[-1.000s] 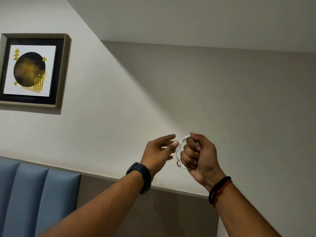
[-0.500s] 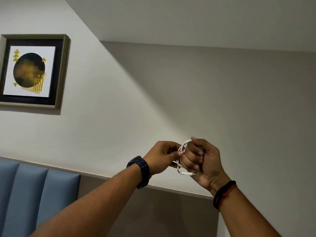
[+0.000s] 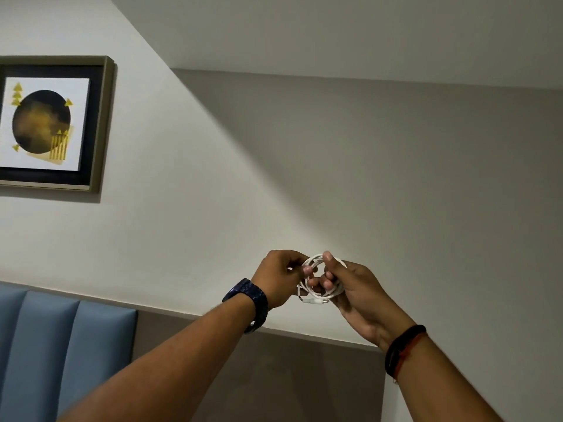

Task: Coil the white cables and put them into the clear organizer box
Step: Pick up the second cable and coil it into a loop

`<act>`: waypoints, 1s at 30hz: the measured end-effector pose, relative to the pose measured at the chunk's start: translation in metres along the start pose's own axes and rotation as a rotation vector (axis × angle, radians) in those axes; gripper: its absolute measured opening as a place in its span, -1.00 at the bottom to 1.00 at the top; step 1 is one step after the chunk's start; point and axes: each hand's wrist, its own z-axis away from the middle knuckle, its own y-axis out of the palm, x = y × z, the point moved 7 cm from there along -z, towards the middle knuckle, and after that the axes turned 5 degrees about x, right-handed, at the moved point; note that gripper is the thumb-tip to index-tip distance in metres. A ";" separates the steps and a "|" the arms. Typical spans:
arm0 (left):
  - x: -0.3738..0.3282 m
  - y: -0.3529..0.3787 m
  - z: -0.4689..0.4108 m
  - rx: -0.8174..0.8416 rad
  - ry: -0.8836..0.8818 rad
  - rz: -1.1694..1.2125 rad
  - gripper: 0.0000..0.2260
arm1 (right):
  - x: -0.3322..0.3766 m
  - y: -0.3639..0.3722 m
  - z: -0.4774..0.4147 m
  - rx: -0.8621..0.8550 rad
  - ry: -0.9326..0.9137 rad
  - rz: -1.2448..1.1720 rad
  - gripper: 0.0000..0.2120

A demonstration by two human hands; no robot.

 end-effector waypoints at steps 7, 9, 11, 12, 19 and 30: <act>0.008 -0.002 0.003 -0.005 -0.022 0.087 -0.88 | 0.001 -0.013 0.000 -0.190 -0.019 0.241 -0.76; 0.013 0.001 0.006 0.040 -0.038 0.228 -0.88 | 0.000 -0.012 0.001 -0.189 -0.017 0.205 -0.78; 0.018 0.001 0.009 0.067 -0.051 0.333 -0.88 | -0.001 -0.010 0.000 -0.171 -0.006 0.193 -0.78; 0.021 0.000 0.011 0.070 -0.057 0.355 -0.88 | -0.002 -0.009 0.000 -0.162 0.001 0.191 -0.78; 0.038 -0.007 0.019 -0.044 -0.095 0.250 -0.92 | -0.009 -0.008 -0.002 -0.148 0.016 0.183 -0.78; 0.049 0.006 0.027 0.112 -0.124 0.512 -0.82 | -0.011 -0.013 -0.004 -0.163 0.019 0.161 -0.77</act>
